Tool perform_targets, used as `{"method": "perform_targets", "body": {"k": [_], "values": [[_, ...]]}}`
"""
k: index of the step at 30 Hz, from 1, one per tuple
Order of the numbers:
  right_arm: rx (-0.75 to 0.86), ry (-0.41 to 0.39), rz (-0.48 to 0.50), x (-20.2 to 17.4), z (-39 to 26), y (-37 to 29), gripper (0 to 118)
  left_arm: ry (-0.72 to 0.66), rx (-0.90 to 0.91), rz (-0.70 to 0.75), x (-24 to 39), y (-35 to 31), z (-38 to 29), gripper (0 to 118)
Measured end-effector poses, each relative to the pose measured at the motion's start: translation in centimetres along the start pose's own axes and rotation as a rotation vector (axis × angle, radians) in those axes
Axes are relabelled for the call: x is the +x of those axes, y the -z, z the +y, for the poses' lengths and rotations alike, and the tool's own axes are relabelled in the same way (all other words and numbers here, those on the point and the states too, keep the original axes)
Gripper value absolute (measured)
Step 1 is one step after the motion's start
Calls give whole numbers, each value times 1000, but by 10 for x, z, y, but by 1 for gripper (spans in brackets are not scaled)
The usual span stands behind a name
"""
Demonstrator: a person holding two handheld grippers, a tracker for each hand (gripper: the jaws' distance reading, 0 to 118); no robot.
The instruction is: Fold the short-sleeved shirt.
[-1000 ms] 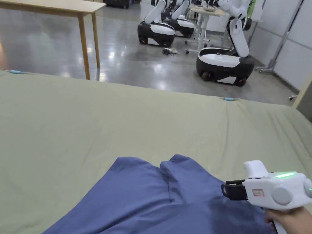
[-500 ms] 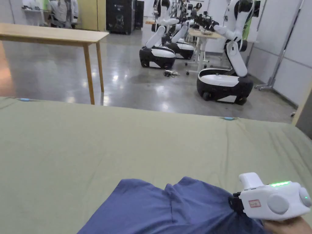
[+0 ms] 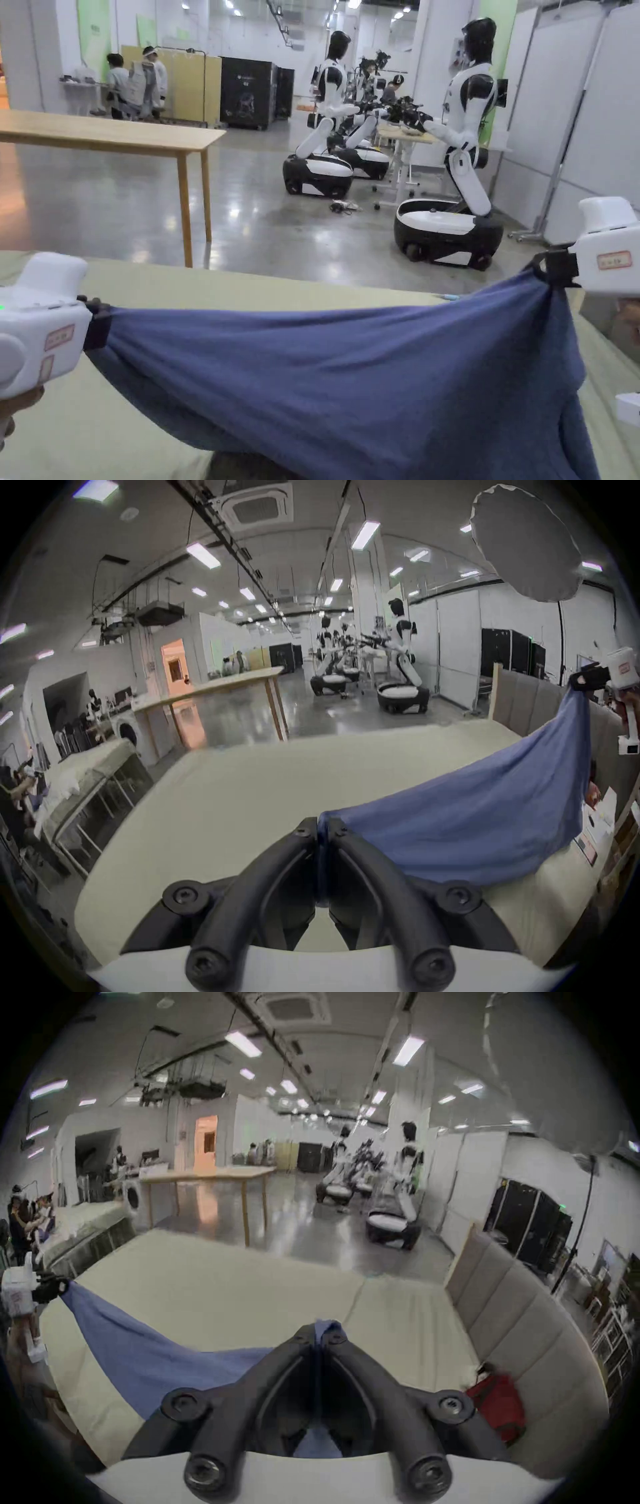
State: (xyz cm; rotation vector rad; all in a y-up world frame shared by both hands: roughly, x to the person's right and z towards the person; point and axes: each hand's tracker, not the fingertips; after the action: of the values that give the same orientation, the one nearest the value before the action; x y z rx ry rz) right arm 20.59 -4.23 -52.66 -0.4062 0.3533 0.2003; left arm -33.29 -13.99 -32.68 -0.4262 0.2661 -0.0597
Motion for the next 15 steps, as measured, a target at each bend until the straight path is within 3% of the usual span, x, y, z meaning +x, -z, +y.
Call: {"method": "perform_targets", "body": {"k": [4,9,15], "values": [[128,83,-16,25,51,-21,7,26,89,27,2,11,74,2],[254,73,-64,39,111,-30,7,22,204,82,1,22,164,2],[326,88,-42,40,164,-26,7,15,309,155,-11,18,235,2]]}}
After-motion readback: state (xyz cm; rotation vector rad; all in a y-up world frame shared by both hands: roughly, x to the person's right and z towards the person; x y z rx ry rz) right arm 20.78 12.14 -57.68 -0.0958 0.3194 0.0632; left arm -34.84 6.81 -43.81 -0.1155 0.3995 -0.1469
